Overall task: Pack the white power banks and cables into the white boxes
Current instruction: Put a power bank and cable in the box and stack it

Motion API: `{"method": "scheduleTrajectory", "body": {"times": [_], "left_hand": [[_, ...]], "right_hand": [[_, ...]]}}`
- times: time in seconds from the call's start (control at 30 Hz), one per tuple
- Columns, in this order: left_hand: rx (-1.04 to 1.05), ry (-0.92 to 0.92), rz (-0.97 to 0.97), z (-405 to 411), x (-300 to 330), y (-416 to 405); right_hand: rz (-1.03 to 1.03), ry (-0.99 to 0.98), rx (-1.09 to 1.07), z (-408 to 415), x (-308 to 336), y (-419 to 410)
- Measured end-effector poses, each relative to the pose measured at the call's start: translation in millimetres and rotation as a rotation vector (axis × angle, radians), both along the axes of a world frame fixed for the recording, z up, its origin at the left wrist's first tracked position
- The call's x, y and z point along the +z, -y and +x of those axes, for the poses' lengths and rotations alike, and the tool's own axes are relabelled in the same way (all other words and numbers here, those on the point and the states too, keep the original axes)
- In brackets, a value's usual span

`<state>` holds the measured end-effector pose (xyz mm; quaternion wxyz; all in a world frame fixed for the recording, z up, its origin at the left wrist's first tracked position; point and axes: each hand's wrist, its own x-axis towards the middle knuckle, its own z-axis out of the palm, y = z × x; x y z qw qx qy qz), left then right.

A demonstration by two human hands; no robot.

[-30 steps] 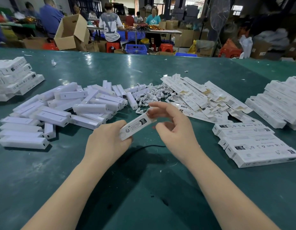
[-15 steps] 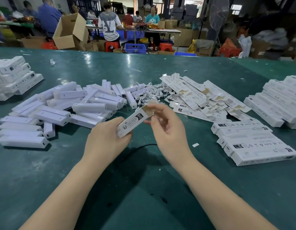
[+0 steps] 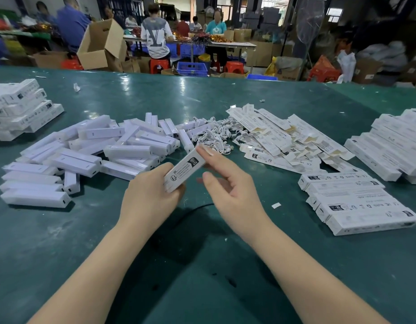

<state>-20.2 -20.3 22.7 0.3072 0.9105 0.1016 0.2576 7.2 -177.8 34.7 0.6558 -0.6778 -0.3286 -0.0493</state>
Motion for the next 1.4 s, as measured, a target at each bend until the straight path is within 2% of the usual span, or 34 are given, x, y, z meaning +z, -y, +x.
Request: {"method": "scheduleTrajectory", "body": {"times": [0.1,0.2,0.27,0.37,0.53,0.77,1.0,1.17,1.4], "left_hand": [[-0.039,0.039,-0.059,-2,-2,-3],[-0.08,0.053,-0.067,-2,-4,-4],[-0.077,0.057,-0.032,-1,-4,-2],[-0.075,0.028,0.027,0,-2,1],[-0.059,0.004,0.086,-1,-1,7],[-0.052,0.0,0.105,-1,-1,10],[-0.061,0.006,0.16,0,-1,9],[-0.076,0.052,0.052,-3,-1,5],[-0.045,0.009,0.037,-2,0,8]], "right_hand": [[-0.151,0.2,0.016,-3,-1,0],[-0.139,0.282,0.027,-5,-1,1],[-0.007,0.206,0.029,-6,0,1],[0.213,-0.011,-0.025,-5,2,0],[0.331,-0.179,-0.089,1,6,0],[0.326,-0.22,-0.114,3,4,1],[0.26,-0.155,-0.167,1,-2,-1],[0.13,-0.009,-0.186,-6,-9,-10],[0.128,-0.059,-0.153,0,-12,-12]]}}
